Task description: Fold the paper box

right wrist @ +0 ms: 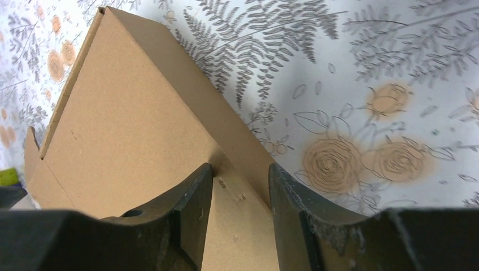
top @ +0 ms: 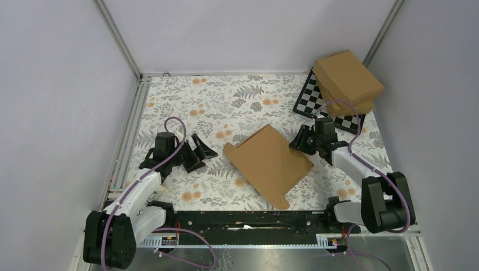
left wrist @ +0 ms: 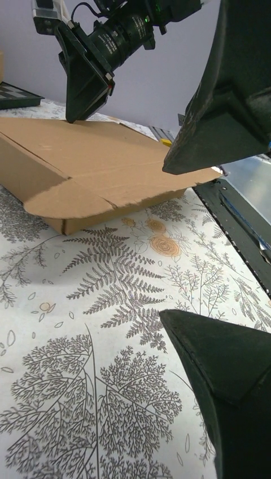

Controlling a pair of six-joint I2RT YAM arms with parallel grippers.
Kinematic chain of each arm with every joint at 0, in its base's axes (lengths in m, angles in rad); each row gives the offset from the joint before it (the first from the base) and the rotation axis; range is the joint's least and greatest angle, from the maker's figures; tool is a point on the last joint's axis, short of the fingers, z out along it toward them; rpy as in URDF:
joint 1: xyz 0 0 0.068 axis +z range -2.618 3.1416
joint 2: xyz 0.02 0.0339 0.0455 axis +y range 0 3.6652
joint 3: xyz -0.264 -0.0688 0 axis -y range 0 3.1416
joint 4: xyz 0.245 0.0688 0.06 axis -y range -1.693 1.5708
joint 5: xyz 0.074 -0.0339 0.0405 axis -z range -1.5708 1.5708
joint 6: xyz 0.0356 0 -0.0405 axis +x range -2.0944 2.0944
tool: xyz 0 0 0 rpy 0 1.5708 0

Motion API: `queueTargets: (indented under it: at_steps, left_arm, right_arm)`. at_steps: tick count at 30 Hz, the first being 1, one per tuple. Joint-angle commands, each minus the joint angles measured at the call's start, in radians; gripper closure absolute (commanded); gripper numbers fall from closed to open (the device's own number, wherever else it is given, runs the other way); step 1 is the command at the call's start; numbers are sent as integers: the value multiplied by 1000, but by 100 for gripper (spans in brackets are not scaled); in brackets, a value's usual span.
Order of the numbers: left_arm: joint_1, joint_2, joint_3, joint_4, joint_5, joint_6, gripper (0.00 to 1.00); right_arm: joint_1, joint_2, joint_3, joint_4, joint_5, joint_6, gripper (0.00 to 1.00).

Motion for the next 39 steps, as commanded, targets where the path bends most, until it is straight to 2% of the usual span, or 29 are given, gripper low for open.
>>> queueTargets:
  at_steps: [1, 4, 6, 11, 14, 19, 23, 29, 31, 34, 39]
  left_arm:
    - [-6, 18, -77, 204, 85, -102, 3]
    - [-54, 25, -99, 282, 78, -142, 3]
    - [-97, 30, -103, 322, 58, -160, 3]
    - [-129, 61, -103, 368, 55, -173, 4]
    - [-128, 50, -87, 325, 30, -156, 3]
    - [-115, 41, -73, 302, 24, -138, 1]
    - [-113, 51, -99, 335, 40, -160, 2]
    - [-110, 47, -114, 320, 9, -153, 3]
    - [-111, 64, -120, 345, 5, -156, 9]
    - [-134, 126, -119, 430, -10, -176, 27]
    - [-308, 314, -24, 632, -90, -229, 47]
  right_arm:
    - [-7, -47, -37, -45, 62, 18, 52]
    - [-7, -28, -32, -87, -73, 6, 51]
    - [-7, -36, -51, -101, -101, 10, 52]
    - [-9, -82, -100, -99, -70, 40, 71]
    - [-27, -61, -91, -98, -64, 58, 78]
    - [-79, 33, -58, -72, -142, 56, 86]
    - [-130, 80, -48, -64, -185, 34, 88]
    - [-165, 93, -41, -34, -160, 42, 89]
    - [-167, 113, -29, -31, -184, 47, 88]
    - [-167, 128, -22, -17, -220, 45, 88]
    - [-167, 132, -19, -8, -256, 35, 86]
